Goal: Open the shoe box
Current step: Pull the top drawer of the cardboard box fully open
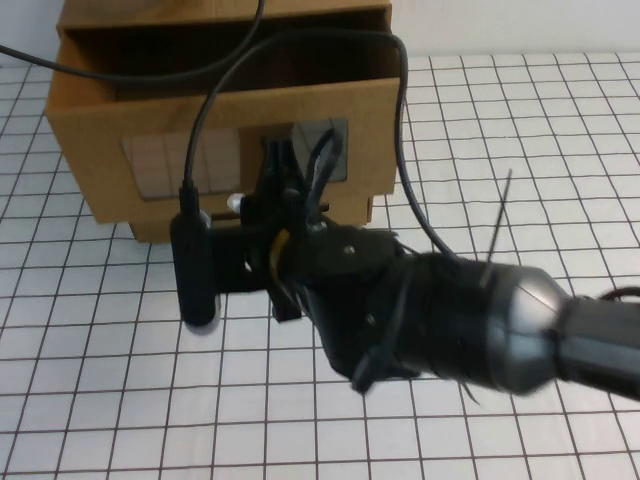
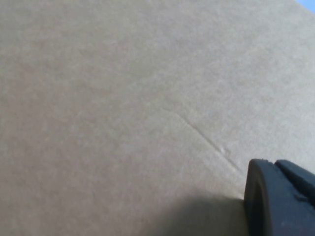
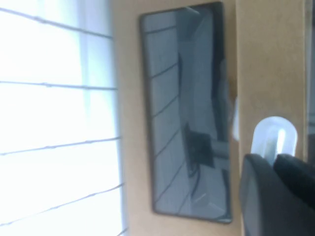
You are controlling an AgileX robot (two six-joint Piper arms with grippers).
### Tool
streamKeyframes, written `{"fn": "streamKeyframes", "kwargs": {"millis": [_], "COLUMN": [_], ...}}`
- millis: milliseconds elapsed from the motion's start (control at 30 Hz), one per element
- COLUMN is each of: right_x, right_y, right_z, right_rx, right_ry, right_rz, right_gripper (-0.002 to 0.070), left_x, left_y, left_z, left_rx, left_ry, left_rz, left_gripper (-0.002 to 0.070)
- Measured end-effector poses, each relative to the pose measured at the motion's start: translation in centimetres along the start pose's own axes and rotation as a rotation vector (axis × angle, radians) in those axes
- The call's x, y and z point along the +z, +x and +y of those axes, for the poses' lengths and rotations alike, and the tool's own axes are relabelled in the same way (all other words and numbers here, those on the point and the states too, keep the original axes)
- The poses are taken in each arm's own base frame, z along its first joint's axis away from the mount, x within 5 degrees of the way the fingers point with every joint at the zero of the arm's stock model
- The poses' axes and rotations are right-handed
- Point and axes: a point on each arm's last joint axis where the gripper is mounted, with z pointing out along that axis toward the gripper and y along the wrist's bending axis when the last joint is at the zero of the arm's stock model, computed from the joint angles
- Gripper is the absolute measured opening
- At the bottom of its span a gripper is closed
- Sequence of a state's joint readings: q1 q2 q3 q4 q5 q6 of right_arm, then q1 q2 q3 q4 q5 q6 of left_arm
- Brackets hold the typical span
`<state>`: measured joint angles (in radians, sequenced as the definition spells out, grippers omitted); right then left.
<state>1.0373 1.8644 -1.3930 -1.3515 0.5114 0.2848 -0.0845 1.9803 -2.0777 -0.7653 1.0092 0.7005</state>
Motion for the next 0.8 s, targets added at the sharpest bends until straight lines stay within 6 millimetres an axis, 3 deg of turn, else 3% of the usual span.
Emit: {"fn": "streamKeyframes", "kwargs": {"millis": [400, 800], "right_x": [-8.1, -9.0], "right_y": [-0.4, -0.9], "right_z": [2.1, 3.5], "right_rx": [0.099, 0.168], "right_ry": [-0.105, -0.184], "right_rz": [-0.041, -0.023], "right_gripper": [0.0008, 0.0008], "left_x": [0.0, 0.0], "left_y": [0.0, 0.0], "left_z": [-0.1, -0.1], "left_rx": [-0.039, -0.043], "left_ry": [0.006, 0.005], "left_rz": [0.005, 0.005], "left_gripper": [-0.0002, -0.0002]}}
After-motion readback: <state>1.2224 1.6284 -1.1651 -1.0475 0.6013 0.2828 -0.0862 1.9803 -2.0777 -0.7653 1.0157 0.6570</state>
